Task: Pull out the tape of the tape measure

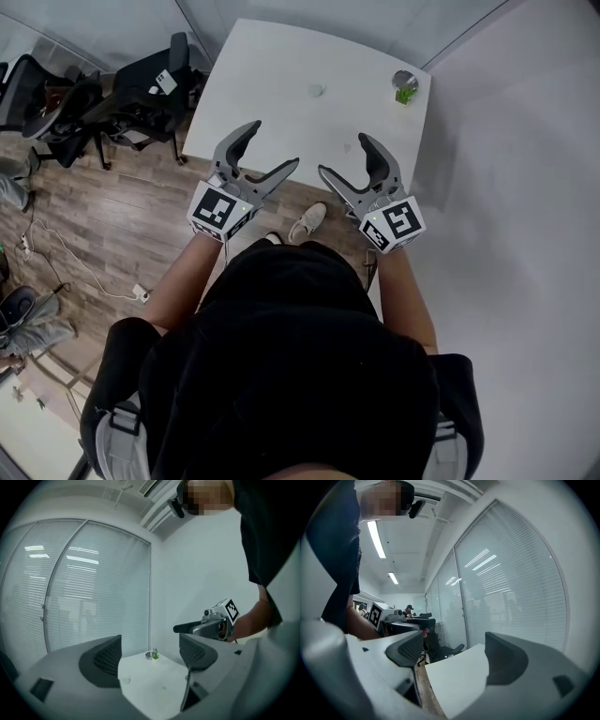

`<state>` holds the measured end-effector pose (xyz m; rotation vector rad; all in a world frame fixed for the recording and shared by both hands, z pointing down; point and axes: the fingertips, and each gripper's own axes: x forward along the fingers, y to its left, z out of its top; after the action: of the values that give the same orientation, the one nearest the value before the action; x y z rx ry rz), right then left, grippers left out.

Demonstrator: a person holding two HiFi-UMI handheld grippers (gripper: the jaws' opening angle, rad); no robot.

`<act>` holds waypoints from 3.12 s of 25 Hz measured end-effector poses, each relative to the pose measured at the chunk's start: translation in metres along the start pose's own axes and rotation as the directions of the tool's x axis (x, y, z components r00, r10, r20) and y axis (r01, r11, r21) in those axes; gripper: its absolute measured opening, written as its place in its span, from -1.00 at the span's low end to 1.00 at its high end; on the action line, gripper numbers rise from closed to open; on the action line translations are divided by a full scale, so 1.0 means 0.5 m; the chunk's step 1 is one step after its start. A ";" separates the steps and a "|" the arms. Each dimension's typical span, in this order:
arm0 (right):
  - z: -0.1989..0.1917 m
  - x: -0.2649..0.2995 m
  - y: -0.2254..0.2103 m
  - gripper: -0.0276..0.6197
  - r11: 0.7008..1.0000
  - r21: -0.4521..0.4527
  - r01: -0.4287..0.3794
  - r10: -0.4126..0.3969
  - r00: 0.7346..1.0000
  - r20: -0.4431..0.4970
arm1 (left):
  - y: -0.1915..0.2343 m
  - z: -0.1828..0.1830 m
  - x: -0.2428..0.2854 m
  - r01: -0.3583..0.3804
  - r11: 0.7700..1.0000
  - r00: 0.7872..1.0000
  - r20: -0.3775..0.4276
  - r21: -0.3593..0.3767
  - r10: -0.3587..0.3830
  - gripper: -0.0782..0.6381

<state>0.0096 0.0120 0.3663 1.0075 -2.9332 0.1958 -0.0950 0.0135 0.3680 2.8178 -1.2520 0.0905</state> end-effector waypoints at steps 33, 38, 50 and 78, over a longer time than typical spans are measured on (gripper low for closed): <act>-0.153 0.205 -0.296 0.26 0.995 0.069 0.072 -0.060 0.985 -0.160 | 0.187 -0.144 0.323 0.310 0.947 0.932 -0.223 0.082 -0.285 0.14; -0.213 0.228 -0.322 0.24 0.992 0.074 0.100 -0.082 0.972 -0.220 | 0.225 -0.201 0.350 0.352 0.932 0.907 -0.277 0.085 -0.318 0.14; -0.314 0.278 -0.362 0.15 0.989 0.118 0.083 -0.044 0.953 -0.301 | 0.249 -0.299 0.412 0.476 0.876 0.832 -0.363 0.081 -0.418 0.12; -0.540 0.333 -0.432 -0.01 0.965 0.204 0.163 -0.052 0.885 -0.463 | 0.289 -0.549 0.514 0.651 0.756 0.653 -0.555 0.065 -0.515 0.12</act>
<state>0.0085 -0.2231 0.6693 0.9838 -2.4564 0.6927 -0.0388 -0.2526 0.6654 2.9409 -0.1795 0.9564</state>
